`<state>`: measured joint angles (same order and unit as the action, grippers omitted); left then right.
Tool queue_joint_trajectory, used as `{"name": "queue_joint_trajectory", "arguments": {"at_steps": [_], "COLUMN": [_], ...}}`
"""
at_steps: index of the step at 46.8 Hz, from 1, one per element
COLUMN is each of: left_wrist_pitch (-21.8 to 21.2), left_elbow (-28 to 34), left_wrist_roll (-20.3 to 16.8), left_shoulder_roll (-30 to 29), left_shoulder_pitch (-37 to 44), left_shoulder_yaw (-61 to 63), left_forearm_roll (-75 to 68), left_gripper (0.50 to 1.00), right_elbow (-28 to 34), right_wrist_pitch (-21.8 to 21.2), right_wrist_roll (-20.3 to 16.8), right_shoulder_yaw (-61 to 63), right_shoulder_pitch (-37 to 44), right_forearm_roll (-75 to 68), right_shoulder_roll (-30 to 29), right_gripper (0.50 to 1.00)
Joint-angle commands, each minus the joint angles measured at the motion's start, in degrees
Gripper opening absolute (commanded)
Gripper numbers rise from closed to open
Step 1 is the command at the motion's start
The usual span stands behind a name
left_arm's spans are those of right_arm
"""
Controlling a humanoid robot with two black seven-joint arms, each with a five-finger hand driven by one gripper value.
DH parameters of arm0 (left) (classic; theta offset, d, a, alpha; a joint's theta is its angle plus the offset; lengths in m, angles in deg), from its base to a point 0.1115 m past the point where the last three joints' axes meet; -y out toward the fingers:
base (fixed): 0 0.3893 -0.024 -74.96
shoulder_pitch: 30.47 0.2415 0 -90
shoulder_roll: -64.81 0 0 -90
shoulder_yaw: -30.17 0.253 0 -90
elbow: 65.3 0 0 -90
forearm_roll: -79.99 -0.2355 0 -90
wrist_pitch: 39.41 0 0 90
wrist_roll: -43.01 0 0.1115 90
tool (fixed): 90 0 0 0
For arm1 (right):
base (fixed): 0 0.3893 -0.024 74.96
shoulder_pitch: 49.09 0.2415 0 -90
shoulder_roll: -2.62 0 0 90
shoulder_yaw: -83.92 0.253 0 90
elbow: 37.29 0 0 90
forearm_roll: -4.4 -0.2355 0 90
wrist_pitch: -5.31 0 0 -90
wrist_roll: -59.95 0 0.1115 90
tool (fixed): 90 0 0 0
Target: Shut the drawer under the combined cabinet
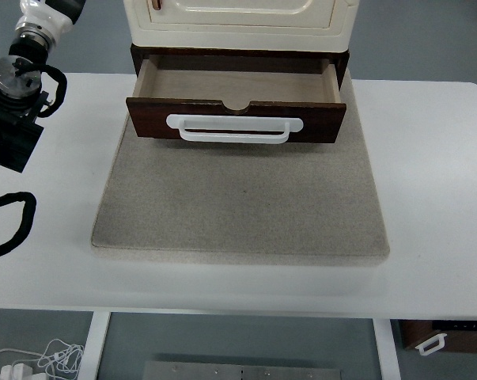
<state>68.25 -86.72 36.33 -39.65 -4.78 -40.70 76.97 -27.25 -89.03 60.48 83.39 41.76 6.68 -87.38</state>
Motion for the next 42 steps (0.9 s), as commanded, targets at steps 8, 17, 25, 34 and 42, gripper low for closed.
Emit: {"name": "queue_joint_trajectory", "arguments": {"at_steps": [8, 17, 25, 34, 42], "left_wrist_pitch": [-0.2, 0.5, 0.5, 0.5, 0.4], "left_elbow": [-1.3, -2.7, -8.1, -12.2, -16.0], "left_wrist_roll": [-0.3, -0.4, -0.4, -0.4, -0.4], "left_shoulder_roll": [-4.7, -9.1, -12.0, -15.2, -16.5], "left_shoulder_pitch": [-4.6, -9.1, -10.8, -14.8, -17.2], "left_shoulder_yaw": [0.6, 4.0, 5.9, 9.3, 12.6], "left_forearm_roll": [-0.1, -0.2, -0.3, -1.6, -2.0], "left_gripper": [1.000, 1.000, 1.000, 1.000, 1.000], "right_elbow": [0.0, 0.0, 0.0, 0.1, 0.0], "right_wrist_pitch": [-0.1, -0.1, -0.1, 0.0, -0.1], "right_wrist_roll": [0.0, 0.0, 0.0, 0.0, 0.0], "right_shoulder_yaw": [0.0, 0.0, 0.0, 0.0, 0.0], "right_shoulder_pitch": [-0.1, -0.1, 0.0, 0.0, 0.0], "right_forearm_roll": [0.0, 0.0, 0.0, 0.0, 0.0], "right_shoulder_roll": [0.0, 0.0, 0.0, 0.0, 0.0], "right_gripper": [0.952, 0.952, 0.952, 0.952, 0.952]}}
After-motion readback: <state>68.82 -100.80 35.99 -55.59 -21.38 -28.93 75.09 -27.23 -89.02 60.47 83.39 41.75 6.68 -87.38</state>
